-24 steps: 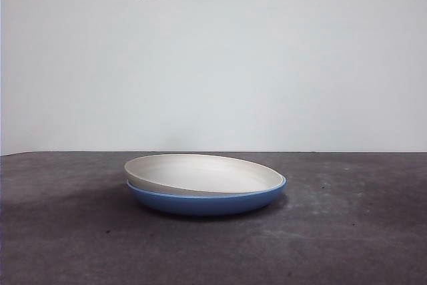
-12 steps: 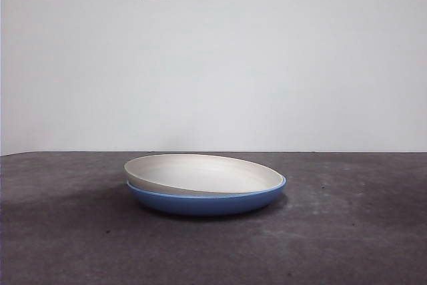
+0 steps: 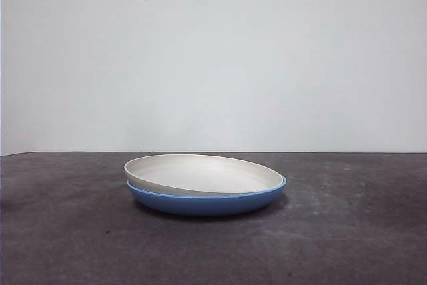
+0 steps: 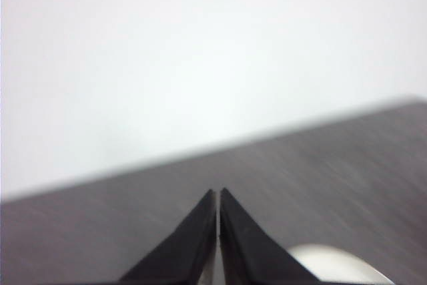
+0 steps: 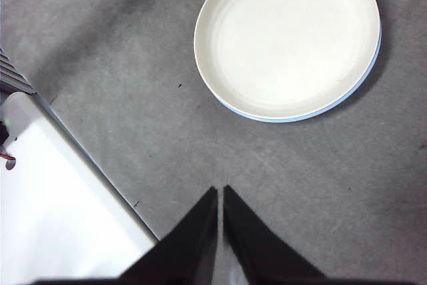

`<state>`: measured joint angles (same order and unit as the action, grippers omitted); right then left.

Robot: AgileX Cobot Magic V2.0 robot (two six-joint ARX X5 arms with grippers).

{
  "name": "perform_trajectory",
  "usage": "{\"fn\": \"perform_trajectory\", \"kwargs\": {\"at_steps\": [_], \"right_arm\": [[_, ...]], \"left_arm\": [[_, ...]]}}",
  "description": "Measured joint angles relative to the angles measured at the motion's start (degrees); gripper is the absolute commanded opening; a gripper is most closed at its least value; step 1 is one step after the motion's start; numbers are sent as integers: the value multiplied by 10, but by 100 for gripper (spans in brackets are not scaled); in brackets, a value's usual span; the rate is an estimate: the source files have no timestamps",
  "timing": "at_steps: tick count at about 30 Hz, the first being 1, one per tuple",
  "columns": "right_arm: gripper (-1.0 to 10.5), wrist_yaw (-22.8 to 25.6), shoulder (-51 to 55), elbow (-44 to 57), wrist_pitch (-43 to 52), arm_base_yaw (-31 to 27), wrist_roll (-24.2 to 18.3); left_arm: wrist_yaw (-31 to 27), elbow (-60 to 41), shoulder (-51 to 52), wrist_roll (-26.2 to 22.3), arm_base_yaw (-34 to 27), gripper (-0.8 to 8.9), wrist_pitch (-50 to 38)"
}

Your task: Pick up the white plate, put it on the blue plate, put it on desk

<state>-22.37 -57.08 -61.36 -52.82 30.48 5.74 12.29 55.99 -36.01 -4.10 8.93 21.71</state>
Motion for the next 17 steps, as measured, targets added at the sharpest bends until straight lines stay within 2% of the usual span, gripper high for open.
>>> {"fn": "perform_trajectory", "kwargs": {"at_steps": [9, 17], "right_arm": [[8, 0, 0, 0, 0, 0, 0], [8, 0, 0, 0, 0, 0, 0]], "left_arm": [[-47, -172, 156, -25, -103, 9, -132], [-63, -338, 250, -11, -141, 9, -189]]}}
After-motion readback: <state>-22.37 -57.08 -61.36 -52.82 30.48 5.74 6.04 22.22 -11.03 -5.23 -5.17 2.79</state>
